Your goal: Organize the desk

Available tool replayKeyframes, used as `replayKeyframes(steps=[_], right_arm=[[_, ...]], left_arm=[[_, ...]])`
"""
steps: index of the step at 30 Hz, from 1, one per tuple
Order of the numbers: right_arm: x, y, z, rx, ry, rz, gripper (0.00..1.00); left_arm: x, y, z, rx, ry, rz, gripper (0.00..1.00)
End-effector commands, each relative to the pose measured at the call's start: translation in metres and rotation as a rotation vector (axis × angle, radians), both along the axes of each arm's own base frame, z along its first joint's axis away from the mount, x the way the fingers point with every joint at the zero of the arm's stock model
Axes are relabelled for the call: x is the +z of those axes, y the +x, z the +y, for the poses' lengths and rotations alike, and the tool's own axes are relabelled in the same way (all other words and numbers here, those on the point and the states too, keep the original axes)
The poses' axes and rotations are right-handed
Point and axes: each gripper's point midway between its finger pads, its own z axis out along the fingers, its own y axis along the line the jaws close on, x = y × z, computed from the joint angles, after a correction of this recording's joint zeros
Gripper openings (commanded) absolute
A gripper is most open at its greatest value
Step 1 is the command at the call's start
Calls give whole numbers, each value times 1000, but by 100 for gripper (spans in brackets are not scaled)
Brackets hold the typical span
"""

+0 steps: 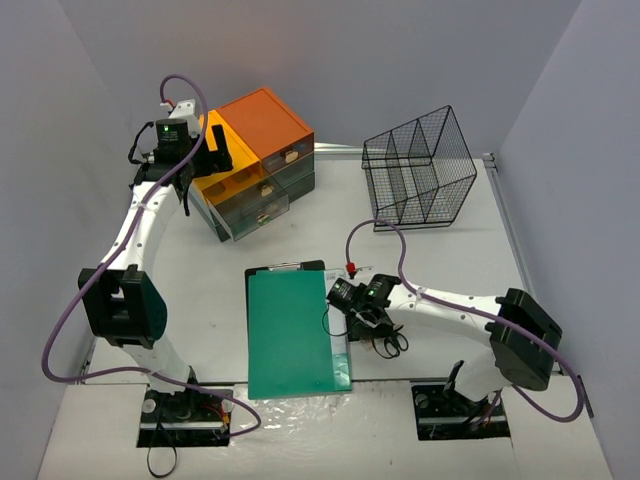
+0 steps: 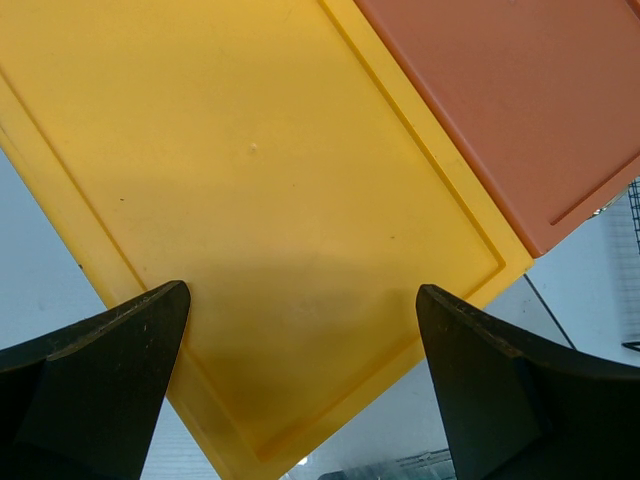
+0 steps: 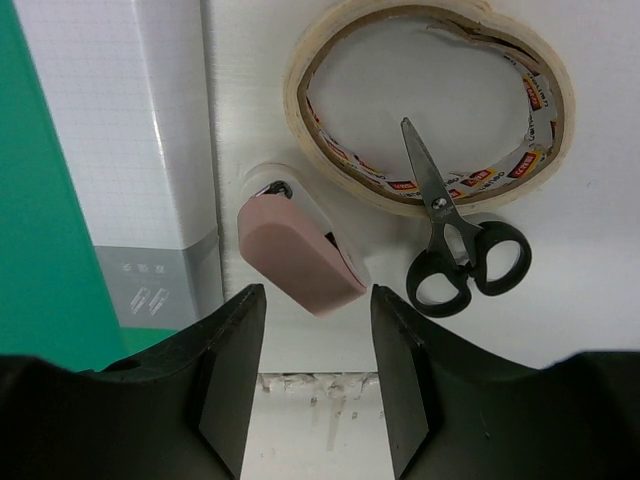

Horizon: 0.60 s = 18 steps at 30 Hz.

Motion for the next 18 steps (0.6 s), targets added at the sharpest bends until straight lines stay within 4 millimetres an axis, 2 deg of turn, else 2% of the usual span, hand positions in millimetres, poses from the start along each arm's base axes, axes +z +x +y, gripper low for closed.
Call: replayKeyframes(steps=[1, 11, 18], right_arm=[[-4, 2, -4, 22, -68, -9, 43], [-21, 9, 3, 21, -79, -38, 42], [-19, 7, 9, 36, -62, -40, 12]], left_arm=[[-34, -28, 19, 61, 16, 178, 97], [-34, -30, 20, 62, 20, 180, 97], [-36, -30, 20, 60, 21, 186, 97]])
